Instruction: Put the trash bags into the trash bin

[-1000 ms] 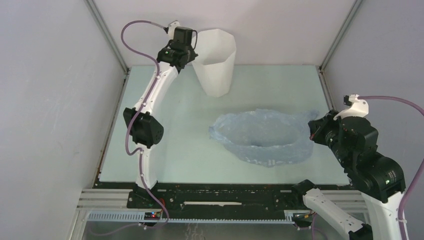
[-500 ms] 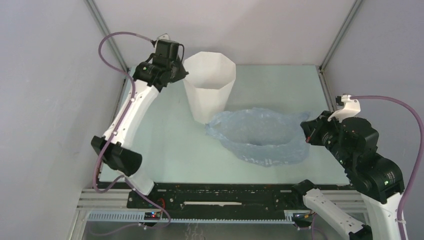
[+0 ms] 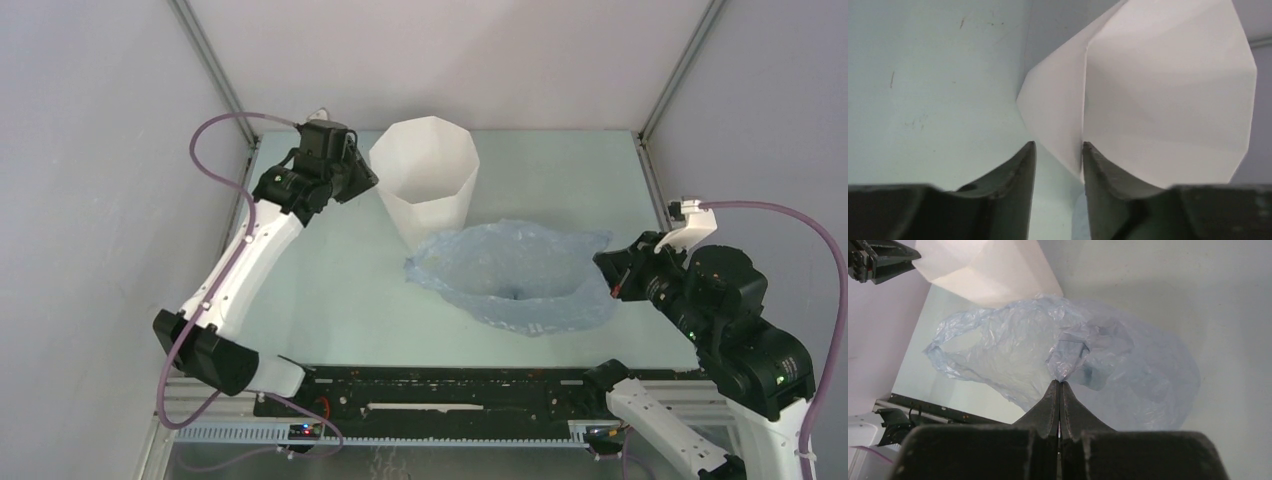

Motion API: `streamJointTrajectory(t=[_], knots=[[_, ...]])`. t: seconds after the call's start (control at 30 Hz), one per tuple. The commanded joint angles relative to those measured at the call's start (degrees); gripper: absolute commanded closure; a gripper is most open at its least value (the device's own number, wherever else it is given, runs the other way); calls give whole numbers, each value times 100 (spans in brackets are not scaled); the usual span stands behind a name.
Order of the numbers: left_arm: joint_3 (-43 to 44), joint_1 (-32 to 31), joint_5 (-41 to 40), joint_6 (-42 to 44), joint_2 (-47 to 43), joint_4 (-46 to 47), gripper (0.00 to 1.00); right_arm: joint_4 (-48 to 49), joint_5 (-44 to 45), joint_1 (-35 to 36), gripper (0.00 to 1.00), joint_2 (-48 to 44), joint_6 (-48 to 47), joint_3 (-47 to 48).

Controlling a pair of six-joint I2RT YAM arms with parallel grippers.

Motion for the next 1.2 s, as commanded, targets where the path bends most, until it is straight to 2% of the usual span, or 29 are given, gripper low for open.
streamJointTrajectory(t=[0.0,0.1,0.23,0.3,0.4,0.53,0.63,0.8,0.97,1.07,1.17], knots=[[-141,-85,393,28,-510,284,45,104,-264,-34,100,-56,-63,-28],[-204,-95,486,240,-877,250,27,60,-330,-34,100,-72,-39,-26],[-439,-126,971,452,-1480,164,18,1,-448,-34,100,-125,-56,-25],[-793,-291,1358,479,-1840,220,5,-29,-492,-33,100,-145,-52,-29],[-1442,-780,1789,355,-2429,480,0,-86,-739,-34,100,-164,-28,-29],[-2222,-1718,1654,-207,-2948,947,0,-127,-897,-34,100,-205,45,-30],[-2344,-2222,1337,-349,-2747,841,0,-162,-974,-34,100,-232,76,-29],[-2355,-2629,804,-400,-2201,744,0,-275,-959,-34,100,-306,71,-27],[-2459,-2657,641,-333,-1789,690,7,-497,-917,-34,100,-427,193,-25],[-2476,-2668,686,-300,-1603,712,21,-573,-838,-34,100,-511,239,-45],[-2451,-2670,684,-285,-1517,681,43,-680,-776,-34,100,-542,282,-55]])
